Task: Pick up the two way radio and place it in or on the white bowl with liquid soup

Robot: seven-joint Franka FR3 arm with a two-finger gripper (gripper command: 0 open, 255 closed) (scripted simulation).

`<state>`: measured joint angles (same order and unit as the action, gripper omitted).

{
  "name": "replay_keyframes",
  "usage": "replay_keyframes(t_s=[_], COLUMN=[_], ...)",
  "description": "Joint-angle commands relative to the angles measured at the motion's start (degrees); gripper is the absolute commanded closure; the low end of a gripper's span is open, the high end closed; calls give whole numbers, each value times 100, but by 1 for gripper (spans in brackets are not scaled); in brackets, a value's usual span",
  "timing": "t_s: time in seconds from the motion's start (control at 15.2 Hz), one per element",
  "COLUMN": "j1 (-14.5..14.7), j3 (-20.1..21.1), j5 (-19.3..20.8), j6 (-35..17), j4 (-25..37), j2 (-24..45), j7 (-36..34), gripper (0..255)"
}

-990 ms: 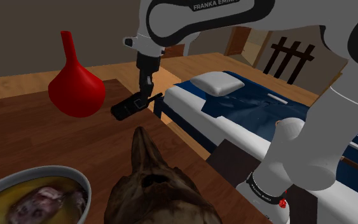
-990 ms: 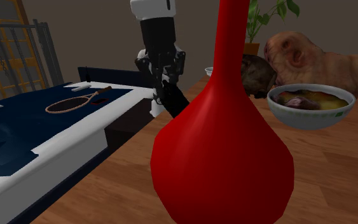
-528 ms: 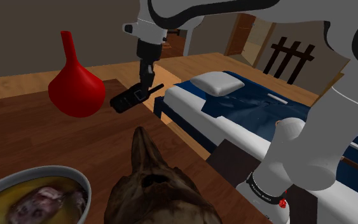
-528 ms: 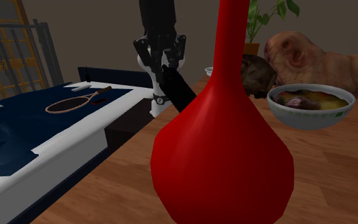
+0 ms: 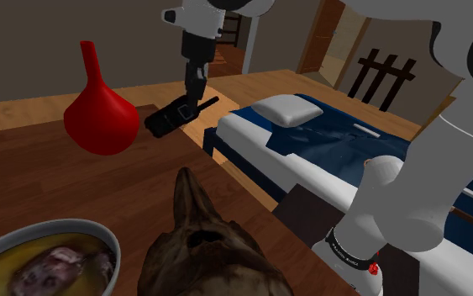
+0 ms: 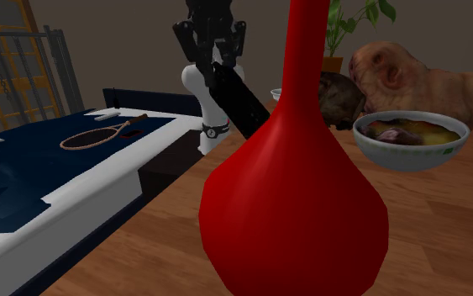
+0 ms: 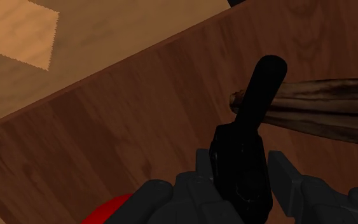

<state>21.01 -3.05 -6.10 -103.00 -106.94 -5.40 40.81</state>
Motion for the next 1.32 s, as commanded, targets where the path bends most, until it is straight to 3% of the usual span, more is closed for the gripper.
replay_keyframes(t_s=[0.0, 0.66, 1.25], j1=[-2, 555, 1136], j3=[-2, 679, 1317], j5=[4, -8, 113], j6=[157, 105, 125], j4=[165, 325, 1009], j2=[8, 89, 638], j7=[-13, -1249, -2496], gripper=[255, 255, 255])
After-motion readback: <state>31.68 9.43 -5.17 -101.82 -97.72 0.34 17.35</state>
